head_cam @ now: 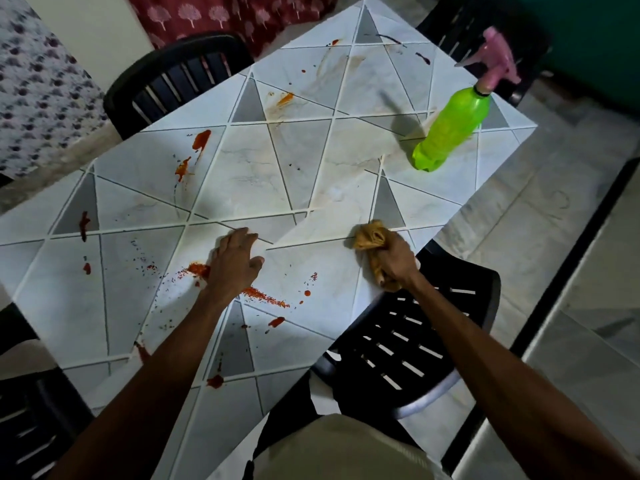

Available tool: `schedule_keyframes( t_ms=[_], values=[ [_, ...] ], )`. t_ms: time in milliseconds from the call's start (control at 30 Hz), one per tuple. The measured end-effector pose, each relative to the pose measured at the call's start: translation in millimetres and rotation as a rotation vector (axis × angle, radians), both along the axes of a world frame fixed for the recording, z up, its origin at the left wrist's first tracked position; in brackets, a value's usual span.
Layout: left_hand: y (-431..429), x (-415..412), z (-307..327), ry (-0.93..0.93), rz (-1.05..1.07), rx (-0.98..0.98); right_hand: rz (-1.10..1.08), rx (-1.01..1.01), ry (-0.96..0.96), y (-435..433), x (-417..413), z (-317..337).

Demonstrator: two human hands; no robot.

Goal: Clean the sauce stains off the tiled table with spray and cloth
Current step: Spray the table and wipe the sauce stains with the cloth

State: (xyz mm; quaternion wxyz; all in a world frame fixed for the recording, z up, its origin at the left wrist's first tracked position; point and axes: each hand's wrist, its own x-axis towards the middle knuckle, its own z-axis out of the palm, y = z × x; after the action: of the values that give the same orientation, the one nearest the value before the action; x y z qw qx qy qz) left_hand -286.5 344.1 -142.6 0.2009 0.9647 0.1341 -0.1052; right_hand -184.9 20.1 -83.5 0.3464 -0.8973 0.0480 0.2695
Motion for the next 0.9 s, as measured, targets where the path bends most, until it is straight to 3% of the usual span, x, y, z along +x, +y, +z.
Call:
schedule_keyframes(
  t_ms=[233, 467, 733, 900],
  values=[
    [-5, -28, 5, -0.033, 0.027, 0.054, 0.21, 0.157, 0.099, 105, -71, -43],
    [19, -85, 9, -0.122, 0.155, 0.114, 0.451, 0.209, 0.072, 168, -119, -21],
    [56, -117, 4, -0.2, 0.278, 0.03, 0.163, 0.38, 0.147, 166, -109, 21],
    [95, -116, 8, -0.247, 0.35, -0.009, 0.21, 0.347, 0.016, 190, -77, 53]
  ],
)
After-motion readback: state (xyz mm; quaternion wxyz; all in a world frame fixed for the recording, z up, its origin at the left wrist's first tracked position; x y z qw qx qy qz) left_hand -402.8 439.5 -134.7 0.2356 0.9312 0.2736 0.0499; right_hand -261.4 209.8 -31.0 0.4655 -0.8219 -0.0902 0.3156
